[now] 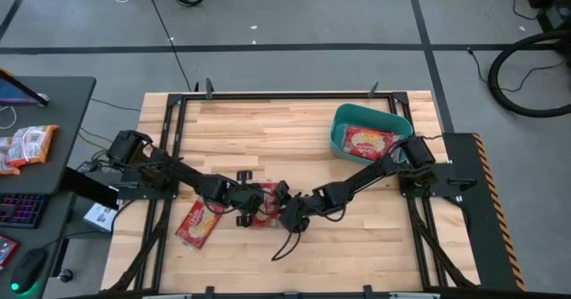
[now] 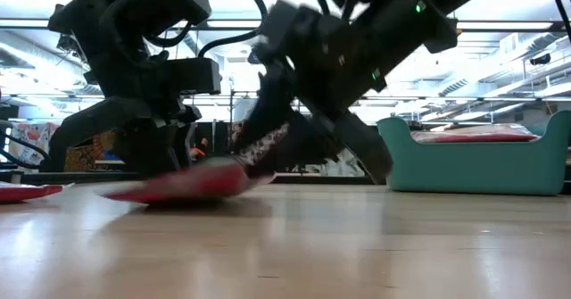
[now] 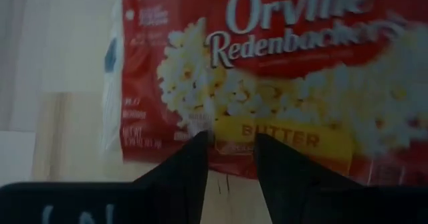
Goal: Sort popcorn bags into baskets
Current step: Put the red popcorn bag into the green container
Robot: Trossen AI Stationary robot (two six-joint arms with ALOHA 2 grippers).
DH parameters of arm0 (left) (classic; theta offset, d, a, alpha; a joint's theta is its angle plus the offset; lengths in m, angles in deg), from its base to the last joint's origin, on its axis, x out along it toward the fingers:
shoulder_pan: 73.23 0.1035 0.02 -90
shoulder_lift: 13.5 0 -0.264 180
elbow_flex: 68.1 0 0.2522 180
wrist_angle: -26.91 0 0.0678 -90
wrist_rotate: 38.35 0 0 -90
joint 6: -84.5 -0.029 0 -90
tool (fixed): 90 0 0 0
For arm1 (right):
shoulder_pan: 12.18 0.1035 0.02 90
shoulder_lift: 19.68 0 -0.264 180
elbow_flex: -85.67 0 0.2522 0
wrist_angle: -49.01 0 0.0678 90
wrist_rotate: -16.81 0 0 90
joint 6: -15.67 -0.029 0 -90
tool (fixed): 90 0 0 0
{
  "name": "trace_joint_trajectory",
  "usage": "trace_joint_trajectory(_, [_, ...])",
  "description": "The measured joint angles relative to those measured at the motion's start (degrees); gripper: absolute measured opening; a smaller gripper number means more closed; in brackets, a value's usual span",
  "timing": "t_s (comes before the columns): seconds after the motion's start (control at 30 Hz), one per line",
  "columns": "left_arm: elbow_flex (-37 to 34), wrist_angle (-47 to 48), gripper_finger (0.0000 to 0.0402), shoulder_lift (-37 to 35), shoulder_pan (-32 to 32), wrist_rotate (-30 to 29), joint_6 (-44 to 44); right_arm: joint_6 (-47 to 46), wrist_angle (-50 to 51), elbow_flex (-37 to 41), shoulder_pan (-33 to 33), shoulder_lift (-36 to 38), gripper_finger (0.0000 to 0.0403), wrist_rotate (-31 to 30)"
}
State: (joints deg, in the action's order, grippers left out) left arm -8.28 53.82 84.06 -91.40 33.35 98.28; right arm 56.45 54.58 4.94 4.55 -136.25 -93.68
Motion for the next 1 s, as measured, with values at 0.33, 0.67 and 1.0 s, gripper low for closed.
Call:
trace_joint_trajectory(0.33, [0.0,-1.0,0.0130,0.2,0.0,-1.1,-0.1,3.4,6.4,-0.2,-0.2,-1.3,0.0165,-2.2])
trace_joint_trajectory(0.67, [-0.1,-2.6,0.0130,0.2,0.0,-0.8,-1.4,4.8,5.5,0.0,-1.1,-1.4,0.0149,0.3])
trace_joint_trajectory(1.0, [-0.1,-2.8,0.0130,-0.3,0.0,-1.0,-1.9,6.7,3.2,0.1,0.1,-1.5,0.0029,-0.2])
